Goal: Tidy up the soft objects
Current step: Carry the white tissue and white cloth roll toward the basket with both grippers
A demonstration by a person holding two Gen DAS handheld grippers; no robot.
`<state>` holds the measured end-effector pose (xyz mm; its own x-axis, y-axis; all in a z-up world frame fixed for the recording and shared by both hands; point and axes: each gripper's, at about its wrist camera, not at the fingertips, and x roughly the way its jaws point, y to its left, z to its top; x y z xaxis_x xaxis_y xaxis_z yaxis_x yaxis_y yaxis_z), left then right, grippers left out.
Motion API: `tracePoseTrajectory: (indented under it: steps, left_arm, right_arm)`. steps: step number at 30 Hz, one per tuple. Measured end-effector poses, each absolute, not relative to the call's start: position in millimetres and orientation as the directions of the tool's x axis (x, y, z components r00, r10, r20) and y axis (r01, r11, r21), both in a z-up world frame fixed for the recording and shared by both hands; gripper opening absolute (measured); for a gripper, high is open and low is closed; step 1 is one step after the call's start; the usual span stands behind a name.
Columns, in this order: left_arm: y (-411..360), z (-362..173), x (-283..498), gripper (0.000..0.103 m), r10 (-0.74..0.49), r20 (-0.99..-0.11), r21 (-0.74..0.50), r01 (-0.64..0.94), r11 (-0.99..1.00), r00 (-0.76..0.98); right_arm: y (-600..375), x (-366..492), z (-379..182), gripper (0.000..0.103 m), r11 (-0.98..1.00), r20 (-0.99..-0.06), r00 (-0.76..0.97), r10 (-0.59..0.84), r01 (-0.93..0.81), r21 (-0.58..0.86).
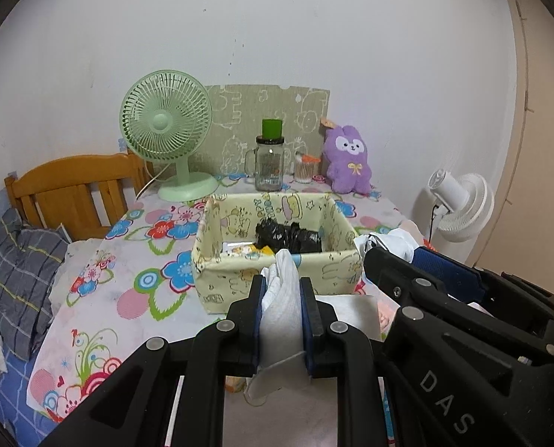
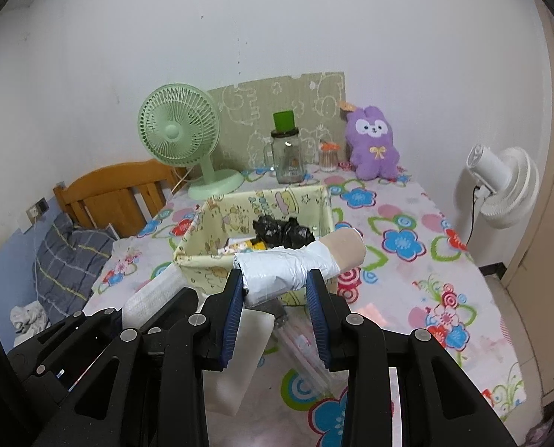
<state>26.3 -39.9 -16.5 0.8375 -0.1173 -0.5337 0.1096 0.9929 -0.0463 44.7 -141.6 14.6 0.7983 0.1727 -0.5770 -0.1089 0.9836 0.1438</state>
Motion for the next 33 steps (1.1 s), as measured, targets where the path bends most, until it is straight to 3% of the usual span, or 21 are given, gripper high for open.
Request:
tracePoseTrajectory:
  steps: [13, 33]
  left_arm:
    - [-24, 5, 47, 0.015, -0.101, -0.508, -0.045, 0.09, 0.995, 0.856]
    - [-23, 2, 117, 0.015, -0.064, -0.54, -0.038, 0.052, 0.998, 0.839]
  right_arm:
    - [-124, 62, 40, 0.038, 0.983, -0.548, 0.817, 0.18, -0.128, 0.133]
    - [-120, 138, 37, 0.038, 0.974, -0.569, 0.79, 0.227, -0.175, 0.145]
